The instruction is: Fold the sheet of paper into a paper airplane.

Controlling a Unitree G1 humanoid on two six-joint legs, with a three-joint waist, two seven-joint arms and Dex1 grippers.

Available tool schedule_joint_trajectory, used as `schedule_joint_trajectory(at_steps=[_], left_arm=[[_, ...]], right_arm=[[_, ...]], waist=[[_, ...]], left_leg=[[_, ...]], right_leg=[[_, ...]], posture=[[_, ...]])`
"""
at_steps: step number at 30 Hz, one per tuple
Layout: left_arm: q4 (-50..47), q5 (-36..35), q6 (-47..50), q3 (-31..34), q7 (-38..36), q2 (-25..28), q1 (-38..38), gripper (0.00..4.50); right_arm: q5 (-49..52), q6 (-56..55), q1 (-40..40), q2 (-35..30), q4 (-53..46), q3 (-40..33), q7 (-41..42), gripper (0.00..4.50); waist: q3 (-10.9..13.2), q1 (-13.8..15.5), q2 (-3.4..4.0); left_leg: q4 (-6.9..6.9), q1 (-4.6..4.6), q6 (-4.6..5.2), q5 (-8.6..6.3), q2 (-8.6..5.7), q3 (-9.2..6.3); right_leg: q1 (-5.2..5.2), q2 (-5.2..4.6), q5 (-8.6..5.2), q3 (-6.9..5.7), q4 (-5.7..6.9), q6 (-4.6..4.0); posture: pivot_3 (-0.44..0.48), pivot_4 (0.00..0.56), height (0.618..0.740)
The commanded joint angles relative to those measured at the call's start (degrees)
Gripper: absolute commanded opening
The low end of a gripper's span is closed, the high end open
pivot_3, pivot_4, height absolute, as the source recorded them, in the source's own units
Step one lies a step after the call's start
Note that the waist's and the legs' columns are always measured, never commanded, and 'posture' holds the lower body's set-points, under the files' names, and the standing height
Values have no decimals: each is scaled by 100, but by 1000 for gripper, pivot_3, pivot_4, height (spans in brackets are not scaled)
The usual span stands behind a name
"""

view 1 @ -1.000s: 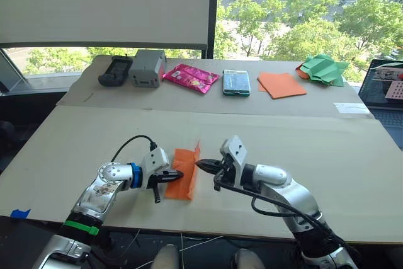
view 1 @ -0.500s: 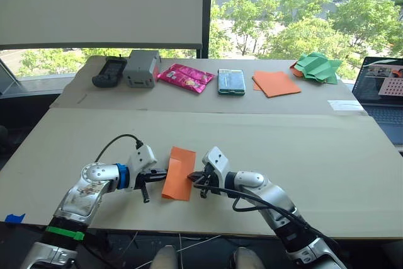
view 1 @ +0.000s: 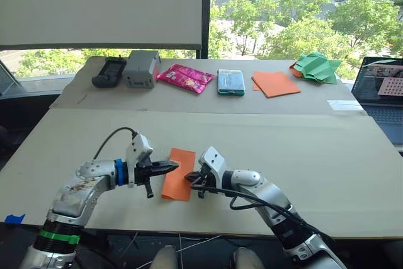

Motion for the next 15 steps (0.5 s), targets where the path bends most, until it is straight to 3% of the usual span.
schedule_joint_trajectory(at_steps=[1, 7, 15], left_arm=[[347, 391, -480, -150, 43, -2, -20, 0], [747, 805, -893, -505, 8, -142, -43, 0], [870, 933, -1065, -619, -50, -136, -56, 0]], right_arm=[[-124, 45, -74, -75, 14, -4, 8, 50], [53, -31, -267, 4, -118, -336, -71, 50], [-288, -662, -854, -88, 1244, -317, 205, 50]], waist=[[0, 2, 0], [0, 58, 1], [-1, 75, 3]], left_leg=[[0, 0, -1, -1, 0, 0], [1, -3, -12, -7, -1, 3], [0, -1, -10, -6, -1, 3]], right_leg=[[1, 0, 0, 0, -1, 0], [2, -2, 0, 1, -5, 0], [3, -1, 0, 2, -3, 0]], posture=[[0, 150, 702], [0, 150, 702], [0, 150, 702]])
